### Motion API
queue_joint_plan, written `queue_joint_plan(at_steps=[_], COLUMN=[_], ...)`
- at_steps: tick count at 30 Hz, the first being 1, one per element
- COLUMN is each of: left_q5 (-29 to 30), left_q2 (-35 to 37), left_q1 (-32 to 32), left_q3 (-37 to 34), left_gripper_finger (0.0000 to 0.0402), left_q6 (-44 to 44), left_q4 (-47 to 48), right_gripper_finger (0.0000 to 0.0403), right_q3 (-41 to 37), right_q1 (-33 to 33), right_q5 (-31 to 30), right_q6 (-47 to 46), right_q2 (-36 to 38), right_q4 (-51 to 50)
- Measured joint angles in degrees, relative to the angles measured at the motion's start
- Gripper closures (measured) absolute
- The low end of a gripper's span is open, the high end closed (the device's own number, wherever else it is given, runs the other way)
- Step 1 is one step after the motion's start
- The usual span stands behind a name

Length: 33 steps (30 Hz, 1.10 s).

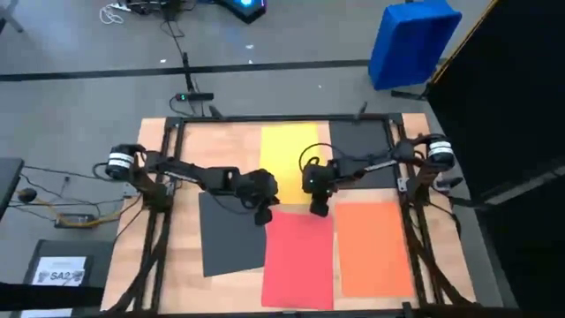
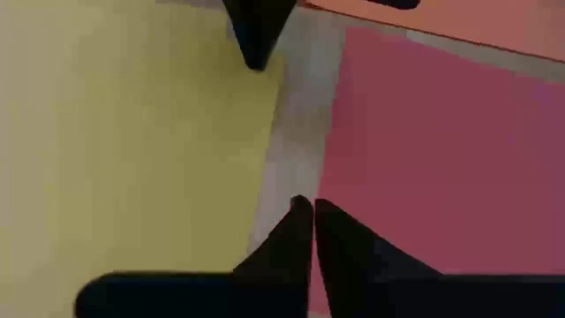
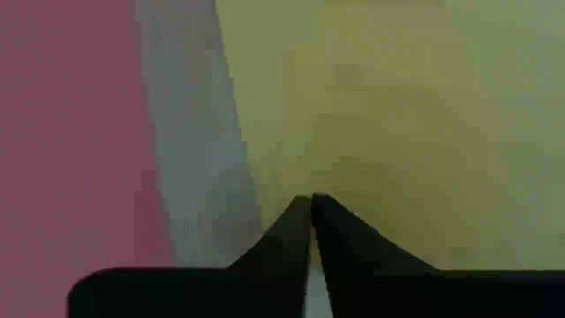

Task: Organize paper
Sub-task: Stack the yellow paper on top of the yellow paper

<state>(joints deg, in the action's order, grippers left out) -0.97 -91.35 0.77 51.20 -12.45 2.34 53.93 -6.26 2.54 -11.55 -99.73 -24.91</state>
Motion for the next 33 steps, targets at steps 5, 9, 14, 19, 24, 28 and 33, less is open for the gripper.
queue_joint_plan(at_steps=[5,9,14,19,24,28,33], left_q5=[0.0,0.6,4.7,6.4,6.0,5.6,5.2], left_q2=[0.0,0.0,0.0,0.0,-0.5,-2.0,-4.4], left_q1=[-0.9,-1.6,-3.6,-6.6,-8.7,-9.4,-9.5], left_q3=[0.0,0.0,0.0,0.0,0.0,0.0,0.0], left_gripper_finger=[0.0402,0.0402,0.0402,0.0402,0.0402,0.0402,0.0402], left_q6=[0.0,0.2,-1.4,-3.1,-3.1,-3.3,-4.5], left_q4=[0.9,2.5,9.0,13.8,13.6,13.8,13.1], right_gripper_finger=[0.0403,0.0403,0.0403,0.0403,0.0403,0.0403,0.0403], right_q3=[-0.1,-0.1,-0.2,-0.2,-0.2,-0.2,-0.2], right_q1=[-1.4,-1.8,-1.4,-1.7,-4.7,-9.1,-13.1], right_q5=[-2.9,-3.2,-1.8,-1.8,-5.3,-5.9,-5.9], right_q6=[-0.1,1.2,2.0,2.1,2.2,2.4,4.0], right_q2=[0.8,1.4,2.4,5.5,8.5,6.8,3.9], right_q4=[-1.5,-4.0,-5.9,-5.8,-6.6,-7.7,-8.5])
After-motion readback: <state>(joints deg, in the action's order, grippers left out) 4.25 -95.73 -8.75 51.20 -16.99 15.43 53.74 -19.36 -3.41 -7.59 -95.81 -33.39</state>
